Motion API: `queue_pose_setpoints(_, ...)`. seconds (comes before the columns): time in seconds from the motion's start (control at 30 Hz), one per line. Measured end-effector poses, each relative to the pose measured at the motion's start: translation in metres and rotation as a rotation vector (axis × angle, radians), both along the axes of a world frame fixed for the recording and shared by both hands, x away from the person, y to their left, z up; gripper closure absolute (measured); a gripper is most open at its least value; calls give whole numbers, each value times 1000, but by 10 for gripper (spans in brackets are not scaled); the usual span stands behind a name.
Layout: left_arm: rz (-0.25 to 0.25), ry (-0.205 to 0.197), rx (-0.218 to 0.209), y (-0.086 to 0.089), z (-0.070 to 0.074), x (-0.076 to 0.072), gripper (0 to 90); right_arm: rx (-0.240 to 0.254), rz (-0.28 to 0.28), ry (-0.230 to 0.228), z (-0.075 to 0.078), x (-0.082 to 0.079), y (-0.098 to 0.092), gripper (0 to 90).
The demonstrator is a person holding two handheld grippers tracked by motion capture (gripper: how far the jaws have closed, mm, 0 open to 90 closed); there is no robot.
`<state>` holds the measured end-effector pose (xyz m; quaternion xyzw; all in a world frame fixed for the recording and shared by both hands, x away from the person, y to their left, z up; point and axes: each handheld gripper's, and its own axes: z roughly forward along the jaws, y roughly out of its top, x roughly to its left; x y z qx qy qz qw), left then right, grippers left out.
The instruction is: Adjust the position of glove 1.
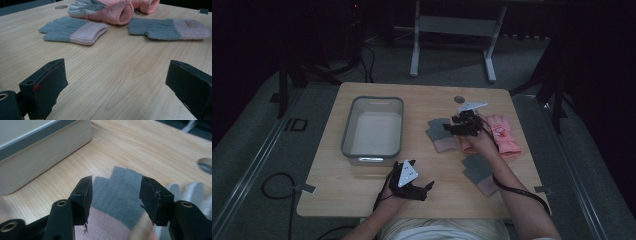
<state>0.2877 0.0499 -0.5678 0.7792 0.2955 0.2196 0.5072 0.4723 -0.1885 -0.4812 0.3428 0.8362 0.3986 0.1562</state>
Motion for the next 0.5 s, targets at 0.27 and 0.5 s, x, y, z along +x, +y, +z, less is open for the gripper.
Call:
queue_pose_setpoints(0.27, -4, -12, 6, 0, 0, -1, 27, -80, -12, 91, -25, 19, 9, 587)
queue_pose_setpoints(0.5, -8, -5, 5, 0, 0, -1, 28, -120, -30, 178, -45, 33, 17, 605)
